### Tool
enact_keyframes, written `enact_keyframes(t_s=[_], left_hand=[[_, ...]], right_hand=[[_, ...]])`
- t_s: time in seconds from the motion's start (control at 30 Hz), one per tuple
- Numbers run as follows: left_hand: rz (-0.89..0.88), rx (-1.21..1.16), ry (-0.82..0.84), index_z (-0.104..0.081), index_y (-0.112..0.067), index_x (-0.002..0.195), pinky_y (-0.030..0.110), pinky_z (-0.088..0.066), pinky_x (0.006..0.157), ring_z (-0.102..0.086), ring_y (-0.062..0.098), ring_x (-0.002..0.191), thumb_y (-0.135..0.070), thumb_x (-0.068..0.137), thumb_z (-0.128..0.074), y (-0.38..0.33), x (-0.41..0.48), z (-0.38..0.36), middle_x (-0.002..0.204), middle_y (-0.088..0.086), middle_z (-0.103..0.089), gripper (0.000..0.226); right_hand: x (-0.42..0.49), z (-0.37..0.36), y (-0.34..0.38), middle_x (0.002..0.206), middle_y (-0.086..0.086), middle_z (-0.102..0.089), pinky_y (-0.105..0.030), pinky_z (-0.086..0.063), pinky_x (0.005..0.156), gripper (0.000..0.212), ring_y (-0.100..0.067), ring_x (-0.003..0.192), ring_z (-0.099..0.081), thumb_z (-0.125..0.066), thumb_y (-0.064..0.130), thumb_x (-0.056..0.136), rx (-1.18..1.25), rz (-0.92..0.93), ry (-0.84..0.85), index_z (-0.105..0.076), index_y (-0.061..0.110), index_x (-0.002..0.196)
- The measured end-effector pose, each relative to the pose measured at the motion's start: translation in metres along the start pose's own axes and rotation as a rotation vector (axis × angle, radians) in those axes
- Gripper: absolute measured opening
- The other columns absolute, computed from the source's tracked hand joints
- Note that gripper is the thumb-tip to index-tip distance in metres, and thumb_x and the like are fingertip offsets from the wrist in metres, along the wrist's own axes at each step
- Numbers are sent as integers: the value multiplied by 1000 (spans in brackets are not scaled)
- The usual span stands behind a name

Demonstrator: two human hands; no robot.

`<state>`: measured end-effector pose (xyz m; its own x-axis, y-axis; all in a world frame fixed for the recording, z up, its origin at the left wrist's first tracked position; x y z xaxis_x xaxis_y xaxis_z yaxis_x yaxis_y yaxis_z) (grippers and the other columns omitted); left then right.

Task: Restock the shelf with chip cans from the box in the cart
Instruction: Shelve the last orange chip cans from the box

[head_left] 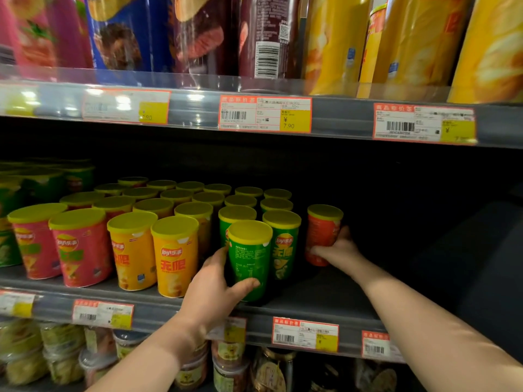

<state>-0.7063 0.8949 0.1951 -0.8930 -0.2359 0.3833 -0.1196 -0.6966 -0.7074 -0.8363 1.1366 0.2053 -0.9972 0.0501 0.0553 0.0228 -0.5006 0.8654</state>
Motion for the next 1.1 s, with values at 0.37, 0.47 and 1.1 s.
enact_keyframes(t_s=[0.37,0.47,1.1], left_hand=[[-22,14,-9,-45,-24,132,33,-50,90,-58,16,109,-46,72,-76,0,0,0,125,-1,-58,71],[-18,13,-10,-44,-23,133,32,-49,92,-57,16,111,-45,73,-76,-1,0,0,127,-1,-57,72],[-33,-33,31,-42,-28,134,31,-45,98,-55,16,116,-45,72,-76,-8,-2,2,128,0,-54,73]], right_hand=[[12,-2,-4,141,-17,-42,-33,-39,96,82,-32,128,-44,-66,5,84,-69,-5,14,-14,11,148],[16,-5,-2,142,-19,-42,-39,-40,100,81,-34,129,-44,-66,4,84,-79,-19,-24,-17,11,148],[-60,-2,122,132,3,-46,-26,-36,100,42,-15,125,-44,-63,23,88,-272,738,144,-53,25,128]])
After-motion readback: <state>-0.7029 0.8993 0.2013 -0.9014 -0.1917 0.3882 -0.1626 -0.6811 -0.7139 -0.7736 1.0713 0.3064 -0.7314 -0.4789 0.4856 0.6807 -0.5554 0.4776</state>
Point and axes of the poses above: each hand's wrist, its own x-axis towards the middle knuckle, its own z-axis out of the back of the hand, y = z × x, the point moved 6 cm from there along x, towards the middle knuckle
